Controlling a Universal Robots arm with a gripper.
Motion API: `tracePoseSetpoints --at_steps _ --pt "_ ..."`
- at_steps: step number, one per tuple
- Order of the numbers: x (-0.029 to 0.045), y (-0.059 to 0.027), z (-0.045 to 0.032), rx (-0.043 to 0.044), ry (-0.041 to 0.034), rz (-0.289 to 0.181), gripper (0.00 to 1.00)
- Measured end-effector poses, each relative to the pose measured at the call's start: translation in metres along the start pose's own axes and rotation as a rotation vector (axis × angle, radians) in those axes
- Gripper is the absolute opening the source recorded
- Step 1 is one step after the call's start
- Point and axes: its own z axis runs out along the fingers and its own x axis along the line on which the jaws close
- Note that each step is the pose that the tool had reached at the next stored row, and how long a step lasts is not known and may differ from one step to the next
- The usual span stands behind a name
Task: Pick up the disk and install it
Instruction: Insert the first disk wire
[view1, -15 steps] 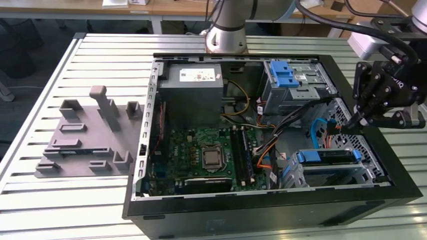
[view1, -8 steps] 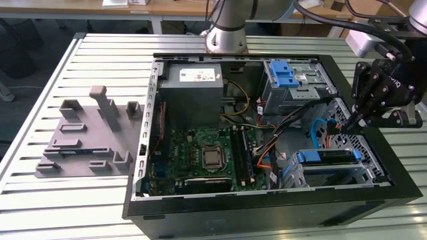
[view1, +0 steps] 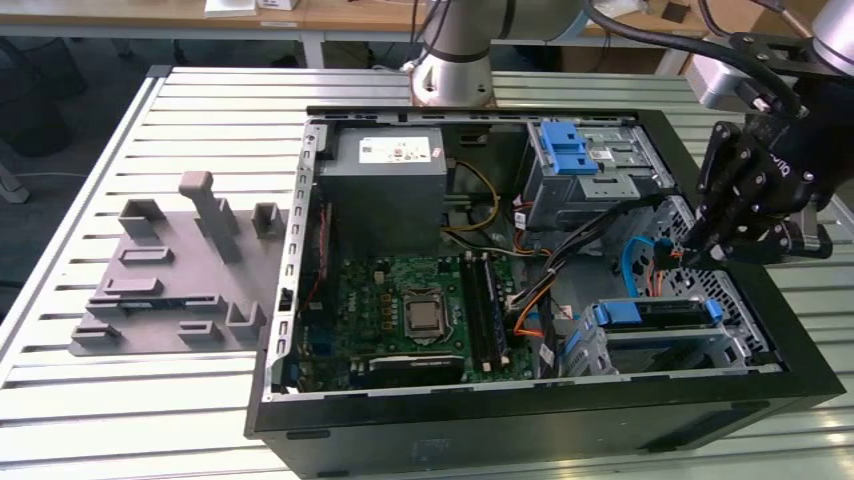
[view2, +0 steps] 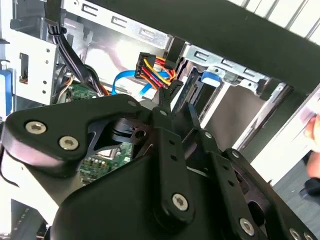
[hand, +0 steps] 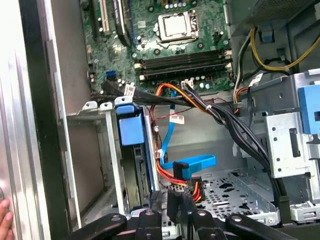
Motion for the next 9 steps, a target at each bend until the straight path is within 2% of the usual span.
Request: tracePoseSetpoints --at_steps 3,5,7,9 --pt "-0.0028 0.0004 0.0026 -0.0196 0.0031 0.018 0.30" --pt "-0.0075 0.0009 0.0040 -0.0278 0.0044 0.021 0.30" --pt "-0.0119 -0.0004 0.0044 -0.0284 0.0066 0.021 0.30" --pt "-0.0145 -0.0025 0.0045 -0.0271 0.0148 0.022 0.30"
